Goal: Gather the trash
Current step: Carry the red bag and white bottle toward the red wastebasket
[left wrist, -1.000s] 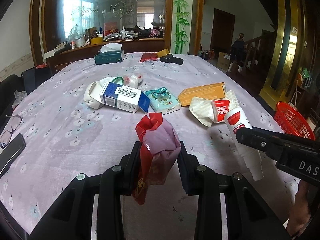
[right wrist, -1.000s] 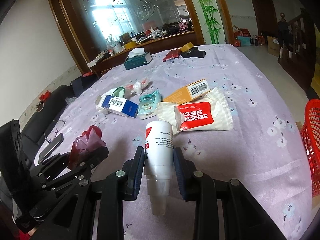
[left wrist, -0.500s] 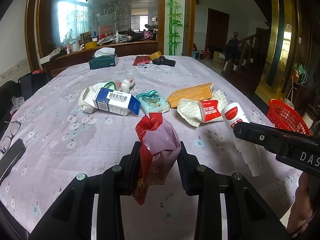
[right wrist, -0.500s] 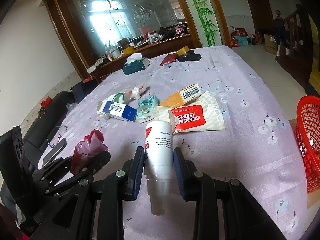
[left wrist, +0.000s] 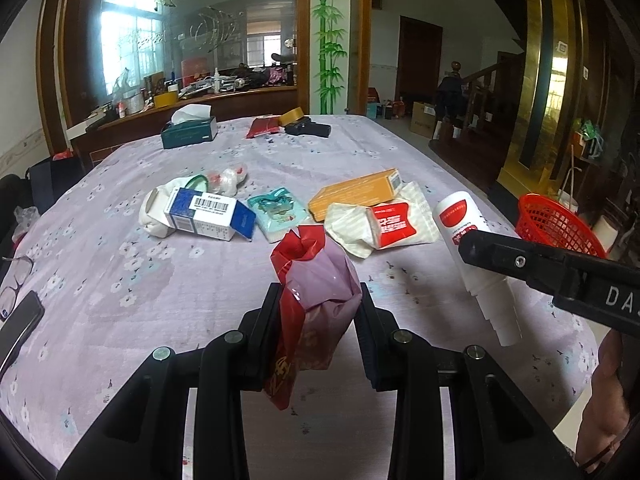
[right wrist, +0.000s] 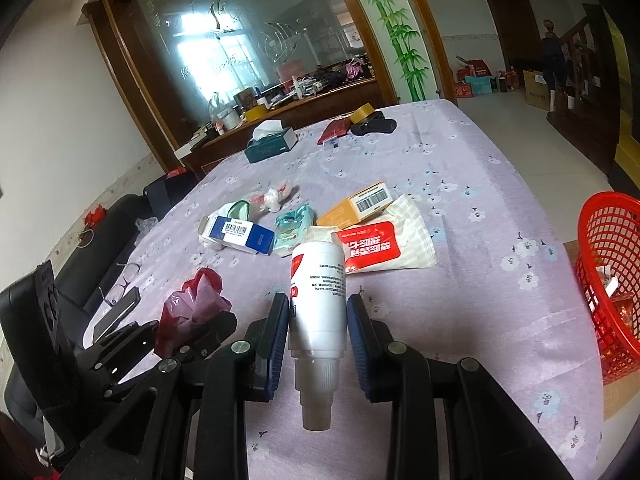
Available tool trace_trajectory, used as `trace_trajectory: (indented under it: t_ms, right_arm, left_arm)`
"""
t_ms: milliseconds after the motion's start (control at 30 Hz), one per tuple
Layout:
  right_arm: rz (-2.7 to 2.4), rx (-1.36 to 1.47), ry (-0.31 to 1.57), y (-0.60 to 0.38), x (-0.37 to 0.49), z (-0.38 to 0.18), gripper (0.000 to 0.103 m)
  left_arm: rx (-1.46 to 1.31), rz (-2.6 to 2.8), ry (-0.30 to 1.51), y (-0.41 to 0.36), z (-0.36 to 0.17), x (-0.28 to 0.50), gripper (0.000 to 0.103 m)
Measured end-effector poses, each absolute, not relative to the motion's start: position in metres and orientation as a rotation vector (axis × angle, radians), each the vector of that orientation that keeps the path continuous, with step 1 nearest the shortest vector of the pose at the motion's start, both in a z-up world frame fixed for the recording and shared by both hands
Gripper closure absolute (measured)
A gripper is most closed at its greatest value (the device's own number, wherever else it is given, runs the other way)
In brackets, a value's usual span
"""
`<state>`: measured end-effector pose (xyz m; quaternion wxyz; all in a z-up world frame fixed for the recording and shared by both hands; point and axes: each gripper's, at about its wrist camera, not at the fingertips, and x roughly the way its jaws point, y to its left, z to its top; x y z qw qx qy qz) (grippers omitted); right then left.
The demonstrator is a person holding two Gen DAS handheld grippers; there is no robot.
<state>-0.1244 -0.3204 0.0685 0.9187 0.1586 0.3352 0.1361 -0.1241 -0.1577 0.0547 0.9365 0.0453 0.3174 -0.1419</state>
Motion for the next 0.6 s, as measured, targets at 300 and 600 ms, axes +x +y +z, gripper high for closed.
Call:
trace_trajectory:
  t_ms: [300,600]
  right_arm:
    - [0.272,0.344,0.675,-0.33,-0.129,0.073,0.071]
    - [0.267,0.369,0.668,-0.342,-0.131,0.075,0.071]
  left_arm:
    - [0.104,-0.31,0.65,-0.169,0.058,-0.125,0.07]
    - [0.122,-0.325,0.645,-0.179,0.062,-0.123,0.07]
